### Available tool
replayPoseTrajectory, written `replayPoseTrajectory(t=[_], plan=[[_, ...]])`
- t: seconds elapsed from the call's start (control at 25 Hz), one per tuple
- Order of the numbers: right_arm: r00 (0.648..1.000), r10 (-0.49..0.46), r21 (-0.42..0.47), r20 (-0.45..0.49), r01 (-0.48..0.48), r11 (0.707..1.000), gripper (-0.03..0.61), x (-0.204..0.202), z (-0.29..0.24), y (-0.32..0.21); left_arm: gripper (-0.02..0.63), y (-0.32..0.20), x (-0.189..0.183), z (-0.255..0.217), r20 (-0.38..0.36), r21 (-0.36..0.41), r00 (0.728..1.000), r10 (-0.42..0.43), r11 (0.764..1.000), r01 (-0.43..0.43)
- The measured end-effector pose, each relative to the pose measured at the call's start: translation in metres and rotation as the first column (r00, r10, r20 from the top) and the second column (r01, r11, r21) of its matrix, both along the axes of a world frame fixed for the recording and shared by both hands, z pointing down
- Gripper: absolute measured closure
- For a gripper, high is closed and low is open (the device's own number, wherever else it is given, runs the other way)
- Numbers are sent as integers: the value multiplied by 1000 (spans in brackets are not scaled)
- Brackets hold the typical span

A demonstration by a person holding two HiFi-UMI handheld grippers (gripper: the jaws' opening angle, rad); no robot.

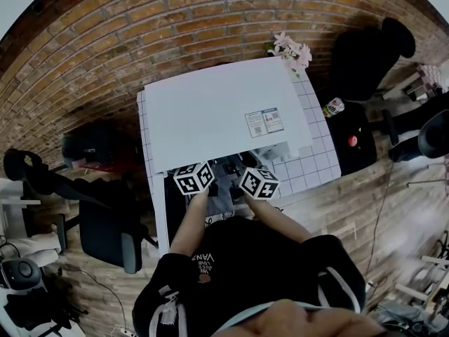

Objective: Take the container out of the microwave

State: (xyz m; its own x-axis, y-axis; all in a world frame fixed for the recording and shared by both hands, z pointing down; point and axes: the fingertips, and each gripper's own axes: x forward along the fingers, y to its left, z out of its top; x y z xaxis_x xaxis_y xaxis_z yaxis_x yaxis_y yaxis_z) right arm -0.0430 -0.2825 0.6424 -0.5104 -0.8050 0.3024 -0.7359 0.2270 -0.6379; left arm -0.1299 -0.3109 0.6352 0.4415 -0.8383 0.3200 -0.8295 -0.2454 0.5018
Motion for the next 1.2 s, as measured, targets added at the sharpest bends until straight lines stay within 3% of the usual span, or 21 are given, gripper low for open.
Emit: replayPoseTrajectory(t=[0.4, 1.2], plan=[[999, -32, -5, -10, 32, 999, 403, -1, 2, 4, 419, 7, 0, 1, -19, 9, 1000, -16, 1000, 17], [995, -86, -3, -41, 86, 996, 403, 10, -6, 31, 437, 38, 10, -7, -33, 11, 998, -45, 999, 45]])
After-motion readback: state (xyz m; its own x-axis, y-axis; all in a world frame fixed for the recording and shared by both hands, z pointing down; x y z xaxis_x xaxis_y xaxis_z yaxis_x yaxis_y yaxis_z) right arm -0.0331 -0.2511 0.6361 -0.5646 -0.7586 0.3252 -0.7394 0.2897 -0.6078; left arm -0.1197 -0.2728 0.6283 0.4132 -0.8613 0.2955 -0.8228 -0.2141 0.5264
